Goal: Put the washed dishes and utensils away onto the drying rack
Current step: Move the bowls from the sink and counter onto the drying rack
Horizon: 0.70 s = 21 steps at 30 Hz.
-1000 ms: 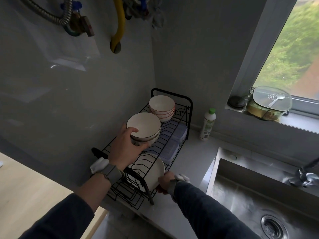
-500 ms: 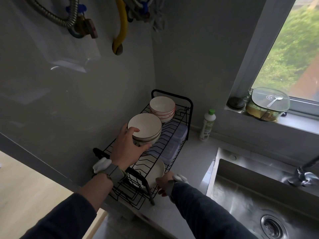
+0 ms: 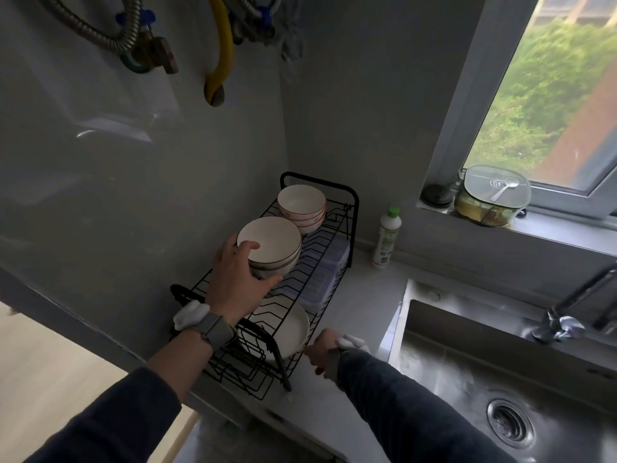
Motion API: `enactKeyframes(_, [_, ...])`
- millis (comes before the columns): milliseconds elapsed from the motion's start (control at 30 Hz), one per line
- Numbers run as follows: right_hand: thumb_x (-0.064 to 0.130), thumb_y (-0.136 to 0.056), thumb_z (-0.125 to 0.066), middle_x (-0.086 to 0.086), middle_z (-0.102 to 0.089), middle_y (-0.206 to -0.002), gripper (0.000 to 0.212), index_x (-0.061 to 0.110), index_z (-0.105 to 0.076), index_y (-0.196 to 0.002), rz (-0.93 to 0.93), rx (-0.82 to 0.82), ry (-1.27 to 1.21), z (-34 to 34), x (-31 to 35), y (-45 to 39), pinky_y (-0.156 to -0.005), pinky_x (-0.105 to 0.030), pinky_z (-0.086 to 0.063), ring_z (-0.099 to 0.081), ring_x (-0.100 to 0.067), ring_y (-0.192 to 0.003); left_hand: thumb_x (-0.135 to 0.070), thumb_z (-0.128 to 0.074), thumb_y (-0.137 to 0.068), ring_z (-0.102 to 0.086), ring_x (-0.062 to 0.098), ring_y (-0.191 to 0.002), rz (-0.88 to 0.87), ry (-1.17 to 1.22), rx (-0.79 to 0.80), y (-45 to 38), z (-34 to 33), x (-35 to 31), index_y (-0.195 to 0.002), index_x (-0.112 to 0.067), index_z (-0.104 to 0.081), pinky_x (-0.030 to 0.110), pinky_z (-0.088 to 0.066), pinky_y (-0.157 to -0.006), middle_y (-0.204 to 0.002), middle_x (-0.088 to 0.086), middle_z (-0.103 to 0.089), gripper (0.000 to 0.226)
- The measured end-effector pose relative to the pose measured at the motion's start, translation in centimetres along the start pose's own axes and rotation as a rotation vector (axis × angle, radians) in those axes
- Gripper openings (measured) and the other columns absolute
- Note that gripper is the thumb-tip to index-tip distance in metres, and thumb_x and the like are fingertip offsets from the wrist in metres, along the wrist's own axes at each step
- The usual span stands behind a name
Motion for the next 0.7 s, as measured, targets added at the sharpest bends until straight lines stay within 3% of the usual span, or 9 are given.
enactKeyframes(100, [0.031,-0.086,-0.064,-0.017,-0.069,-0.120,0.029,0.015,-0.064,-0.110,-0.020,-0.079,0.049,1.0,-1.6,1.0,-0.095,-0.044,-0.056,-0.068,-0.034,-0.108,-0.047,-0.085,-0.071,-0.033,0.033,-0.142,-0.149,-0.131,-0.053,1.6,0.5,-2.7,-0.128,-0.028,-0.054,0.054,-0.037,-0.114,-0.156,0.004,-0.029,0.068])
enactKeyframes(167, [0.029,-0.087,-0.065,-0.015,-0.066,-0.124,0.036,0.014,-0.063,-0.120,-0.026,-0.088,0.080,2.0,-2.5,2.6,-0.096,-0.039,-0.054,-0.065,-0.034,-0.113,-0.045,-0.080,-0.078,-0.030,0.025,-0.146,-0.266,-0.048,0.011,3.1,0.2,-5.7,-0.128,-0.029,-0.055,0.044,-0.030,-0.119,-0.158,-0.001,-0.031,0.058])
enactKeyframes(267, [0.029,-0.089,-0.065,-0.014,-0.067,-0.124,0.018,0.024,-0.055,-0.103,-0.089,-0.104,0.103,3.4,-5.7,5.3,-0.095,-0.038,-0.055,-0.066,-0.030,-0.106,-0.042,-0.072,-0.089,-0.046,0.011,-0.133,-0.416,0.101,0.325,5.8,-2.5,-11.1,-0.130,-0.031,-0.055,0.033,-0.040,-0.114,-0.143,-0.011,-0.048,0.046])
enactKeyframes(467, [0.037,-0.083,-0.056,0.000,-0.073,-0.101,0.025,0.026,-0.061,-0.105,-0.299,-0.188,0.048,4.6,-14.2,10.9,-0.086,-0.033,-0.057,-0.070,-0.019,-0.087,-0.048,-0.060,-0.096,-0.055,0.014,-0.125,-0.530,-0.131,0.763,10.2,-10.7,-16.1,-0.135,-0.037,-0.053,0.036,-0.049,-0.101,-0.141,-0.012,-0.054,0.041])
enactKeyframes(567, [0.039,-0.077,-0.058,-0.001,-0.071,-0.111,0.027,0.030,-0.062,-0.102,-0.387,-0.269,0.028,5.6,-18.9,13.8,-0.093,-0.038,-0.053,-0.068,-0.023,-0.097,-0.047,-0.060,-0.097,-0.056,0.017,-0.126,-0.540,-0.232,0.908,11.9,-13.9,-16.7,-0.136,-0.034,-0.054,0.035,-0.047,-0.102,-0.142,-0.007,-0.055,0.042])
enactKeyframes(700, [0.032,-0.081,-0.056,-0.003,-0.071,-0.114,0.035,0.020,-0.067,-0.113,-0.446,-0.320,0.050,7.3,-24.1,18.3,-0.094,-0.034,-0.051,-0.066,-0.024,-0.106,-0.044,-0.061,-0.095,-0.059,0.020,-0.121,-0.556,-0.326,1.035,14.1,-17.6,-17.4,-0.135,-0.027,-0.057,0.035,-0.050,-0.101,-0.138,-0.003,-0.061,0.044])
Point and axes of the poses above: each hand's wrist, its own y-axis away from the middle knuckle, its own z-axis out of the back of the hand, x = y × z, the point moved 2 cm from there along -y, towards the middle knuckle
